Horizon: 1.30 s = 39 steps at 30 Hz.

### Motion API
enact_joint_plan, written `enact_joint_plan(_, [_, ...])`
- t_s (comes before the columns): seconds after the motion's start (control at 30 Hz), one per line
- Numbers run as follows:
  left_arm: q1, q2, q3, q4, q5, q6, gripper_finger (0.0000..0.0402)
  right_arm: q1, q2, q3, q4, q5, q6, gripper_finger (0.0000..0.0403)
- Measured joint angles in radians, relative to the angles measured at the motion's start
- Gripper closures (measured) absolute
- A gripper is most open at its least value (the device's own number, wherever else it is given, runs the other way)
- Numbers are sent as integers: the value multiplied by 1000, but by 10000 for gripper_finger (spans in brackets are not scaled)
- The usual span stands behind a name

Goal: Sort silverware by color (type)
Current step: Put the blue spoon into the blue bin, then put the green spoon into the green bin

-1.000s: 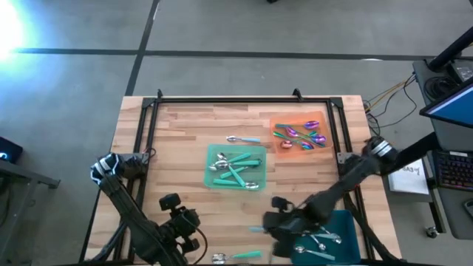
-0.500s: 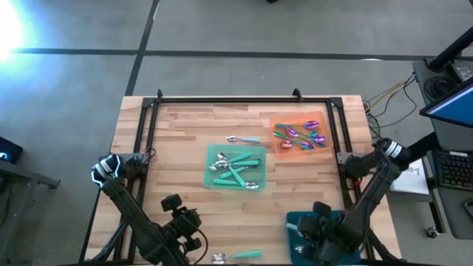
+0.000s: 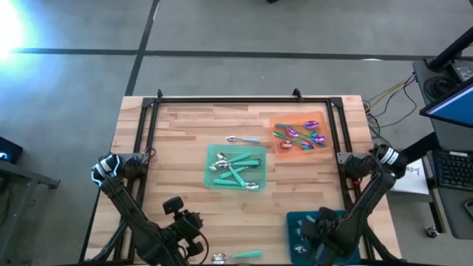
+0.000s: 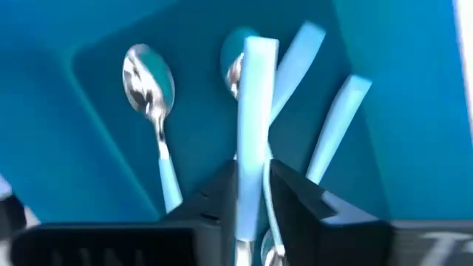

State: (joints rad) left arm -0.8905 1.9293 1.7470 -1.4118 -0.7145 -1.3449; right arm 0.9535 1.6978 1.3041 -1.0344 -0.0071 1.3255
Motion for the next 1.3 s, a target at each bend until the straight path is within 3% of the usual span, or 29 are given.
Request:
enact_joint_plan(0.17, [-1, 0, 1, 50, 55, 0, 317, -3, -11, 1, -1, -70, -16, 276])
enact_joint_plan(0.33, [-1, 0, 1, 88, 76, 22, 317, -3, -26, 38, -3, -62, -59, 258])
enact_joint_plan(0.53, [-7, 0, 0, 200, 125, 213, 317, -3, -26, 69, 27, 119, -164, 267])
enact_joint_plan(0.77, [-36, 0, 6, 212, 191, 206, 317, -29, -19, 67, 157, 298, -337, 272])
enact_joint_plan(1.1, [-75, 0, 6, 305, 204, 173, 317, -131, 92, 66, 511, 316, -646, 273])
enact_joint_plan(1.3, [-92, 0, 6, 319, 204, 174, 317, -176, 170, 65, 698, 185, -742, 275])
